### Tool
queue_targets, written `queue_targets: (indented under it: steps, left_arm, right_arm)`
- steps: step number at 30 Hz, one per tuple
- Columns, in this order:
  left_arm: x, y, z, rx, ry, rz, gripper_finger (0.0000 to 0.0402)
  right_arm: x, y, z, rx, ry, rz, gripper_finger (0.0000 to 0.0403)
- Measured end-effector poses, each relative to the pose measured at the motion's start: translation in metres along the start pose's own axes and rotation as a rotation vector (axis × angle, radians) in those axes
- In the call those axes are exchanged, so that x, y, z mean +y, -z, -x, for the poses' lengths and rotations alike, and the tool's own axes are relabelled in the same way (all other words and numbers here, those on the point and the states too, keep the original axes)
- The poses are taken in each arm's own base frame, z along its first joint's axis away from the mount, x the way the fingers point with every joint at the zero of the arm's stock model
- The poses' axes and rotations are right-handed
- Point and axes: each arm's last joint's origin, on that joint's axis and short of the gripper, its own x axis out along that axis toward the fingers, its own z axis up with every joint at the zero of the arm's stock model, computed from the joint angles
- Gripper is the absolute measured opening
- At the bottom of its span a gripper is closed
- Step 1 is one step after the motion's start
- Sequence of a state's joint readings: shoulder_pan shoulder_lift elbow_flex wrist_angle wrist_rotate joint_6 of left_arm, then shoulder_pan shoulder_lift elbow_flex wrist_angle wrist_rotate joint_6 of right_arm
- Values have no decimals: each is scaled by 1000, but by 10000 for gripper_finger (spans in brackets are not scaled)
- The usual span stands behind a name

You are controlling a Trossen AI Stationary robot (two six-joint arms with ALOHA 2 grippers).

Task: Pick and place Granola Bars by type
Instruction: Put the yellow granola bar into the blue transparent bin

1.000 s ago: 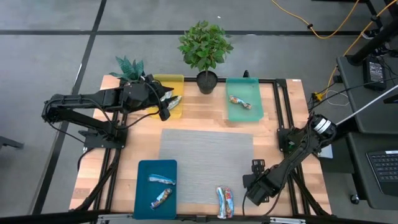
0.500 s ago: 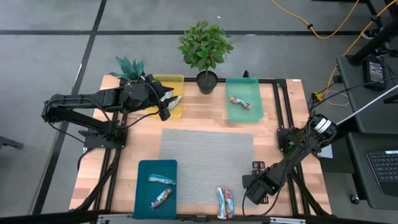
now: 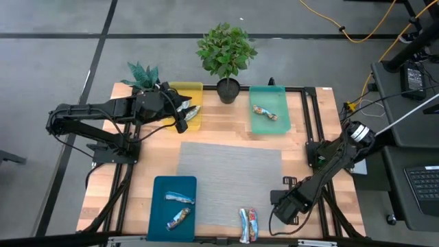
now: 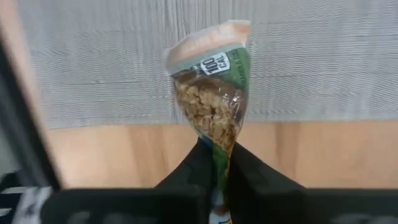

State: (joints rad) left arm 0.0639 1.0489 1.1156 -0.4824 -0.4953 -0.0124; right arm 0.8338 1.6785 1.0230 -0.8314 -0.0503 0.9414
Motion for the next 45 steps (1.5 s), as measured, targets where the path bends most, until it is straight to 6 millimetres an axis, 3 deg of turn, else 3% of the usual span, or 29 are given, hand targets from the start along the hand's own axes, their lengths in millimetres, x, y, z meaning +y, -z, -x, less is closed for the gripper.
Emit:
queue_targets:
  steps: [7, 11, 14, 30, 36, 45]
  left_arm:
    - [0, 0, 0, 0, 0, 0, 157]
    - [0, 0, 0, 0, 0, 0, 157]
    - [0, 0, 0, -1, 0, 0, 157]
    - [0, 0, 0, -1, 0, 4, 157]
    - [0, 0, 0, -1, 0, 16, 157]
    - [0, 0, 0, -1, 0, 31, 157]
  right_arm:
    - [-12, -4, 67, -139, 2, -123, 48]
    - [-28, -7, 108, -274, 37, -213, 41]
    - [-39, -10, 127, -367, 53, -254, 32]
    - [-91, -27, 159, -477, 16, -449, 32]
    - [-129, -23, 185, -572, -13, -540, 29]
    - [-194, 2, 224, -766, 15, -688, 28]
